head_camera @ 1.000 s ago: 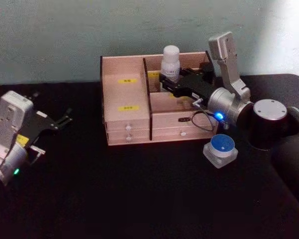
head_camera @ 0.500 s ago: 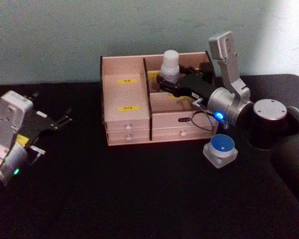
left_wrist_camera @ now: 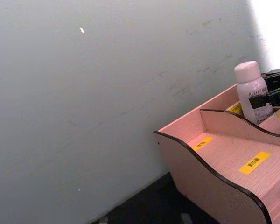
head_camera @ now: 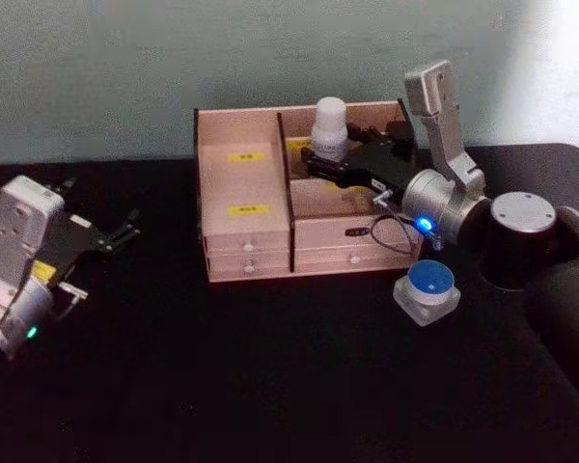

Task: Pick up the facial cleanser and watermelon frost from the table and place them into the tiered storage box.

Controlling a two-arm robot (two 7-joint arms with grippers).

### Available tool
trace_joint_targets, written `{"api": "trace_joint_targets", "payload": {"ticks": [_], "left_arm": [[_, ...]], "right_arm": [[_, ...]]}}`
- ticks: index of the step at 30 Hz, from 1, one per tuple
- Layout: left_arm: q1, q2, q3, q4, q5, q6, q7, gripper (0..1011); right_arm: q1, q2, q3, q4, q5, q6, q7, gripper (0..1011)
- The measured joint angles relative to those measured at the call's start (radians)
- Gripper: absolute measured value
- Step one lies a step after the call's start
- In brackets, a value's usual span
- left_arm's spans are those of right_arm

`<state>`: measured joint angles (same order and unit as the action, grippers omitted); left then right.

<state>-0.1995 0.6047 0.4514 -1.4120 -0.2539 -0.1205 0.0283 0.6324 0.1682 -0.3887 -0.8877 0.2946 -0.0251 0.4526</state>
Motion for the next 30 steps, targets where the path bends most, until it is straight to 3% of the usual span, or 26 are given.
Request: {"api": "trace_joint_targets", "payload": {"ticks": [5,15,22,24,30], "left_arm": [[0.0,0.0,0.0,0.0,0.0,0.0,0.0,1001],[0.0,0.0,0.0,0.0,0.0,0.0,0.0,1001],[0.0,0.0,0.0,0.0,0.0,0.0,0.0,1001],[0.0,0.0,0.0,0.0,0.0,0.0,0.0,1001],[0.0,0.0,0.0,0.0,0.0,0.0,0.0,1001]], "right_arm": [[-0.015,0.005,0.007,-0.03,-0.002,-0.01,-0.01,1002],[-0.089,0.041,0.049,-0.185,0.016,-0.004,-0.033,1003],[-0.165,0.1,0.081,-0.322,0.045,0.023,-0.032,1002],[-0.203,0.133,0.095,-0.384,0.066,0.04,-0.022,1002],[-0.273,0.2,0.121,-0.481,0.104,0.071,-0.006,1003]]}}
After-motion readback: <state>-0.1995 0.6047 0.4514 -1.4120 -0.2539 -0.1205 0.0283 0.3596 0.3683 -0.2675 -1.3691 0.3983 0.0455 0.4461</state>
